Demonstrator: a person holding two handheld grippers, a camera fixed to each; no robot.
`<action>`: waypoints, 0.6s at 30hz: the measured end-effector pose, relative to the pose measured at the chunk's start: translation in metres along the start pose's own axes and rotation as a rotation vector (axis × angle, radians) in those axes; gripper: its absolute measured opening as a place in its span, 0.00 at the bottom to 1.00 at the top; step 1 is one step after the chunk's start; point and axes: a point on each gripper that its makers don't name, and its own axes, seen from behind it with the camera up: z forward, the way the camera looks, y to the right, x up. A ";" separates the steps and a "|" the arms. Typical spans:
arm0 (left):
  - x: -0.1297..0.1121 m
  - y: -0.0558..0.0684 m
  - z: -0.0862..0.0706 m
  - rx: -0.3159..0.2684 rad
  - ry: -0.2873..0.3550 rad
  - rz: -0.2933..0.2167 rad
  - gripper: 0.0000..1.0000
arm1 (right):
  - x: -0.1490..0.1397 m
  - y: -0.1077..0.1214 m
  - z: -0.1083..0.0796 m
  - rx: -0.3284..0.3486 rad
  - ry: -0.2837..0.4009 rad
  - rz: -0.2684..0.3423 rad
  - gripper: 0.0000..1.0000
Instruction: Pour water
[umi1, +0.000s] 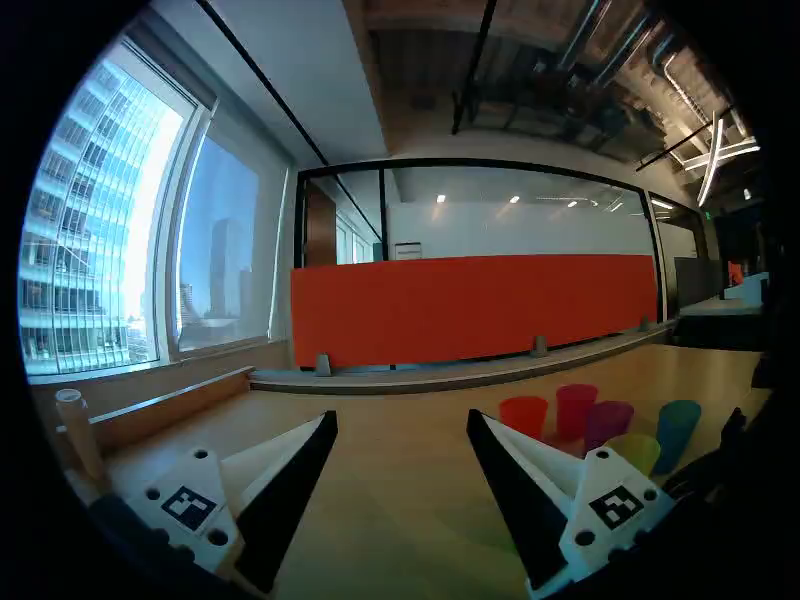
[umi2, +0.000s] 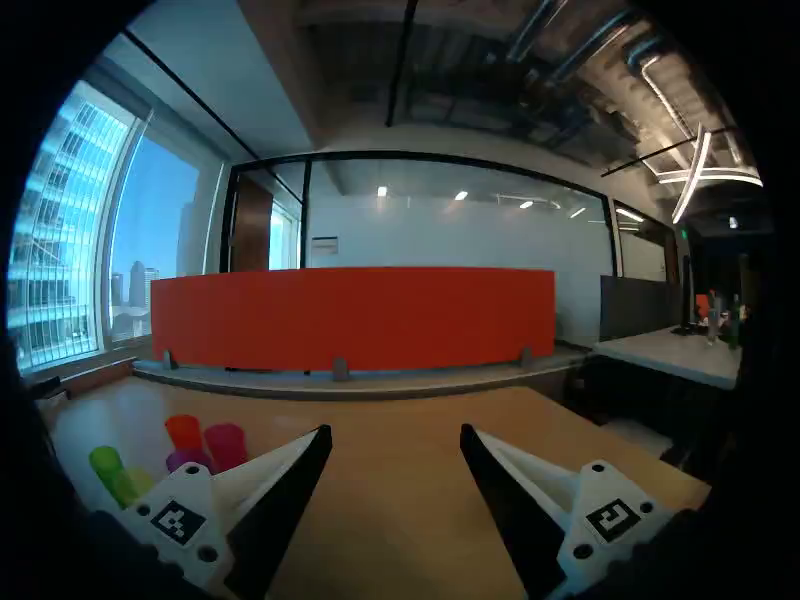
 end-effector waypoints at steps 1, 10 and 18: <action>-0.002 0.000 0.000 0.002 -0.003 0.000 0.96 | 0.000 0.000 0.000 0.000 0.000 -0.001 0.99; -0.016 -0.004 0.004 0.016 -0.015 -0.017 0.96 | -0.003 0.001 -0.001 -0.005 -0.006 -0.014 0.99; -0.020 -0.002 0.007 0.012 -0.021 -0.035 0.96 | -0.001 0.003 -0.003 -0.007 -0.005 -0.016 0.99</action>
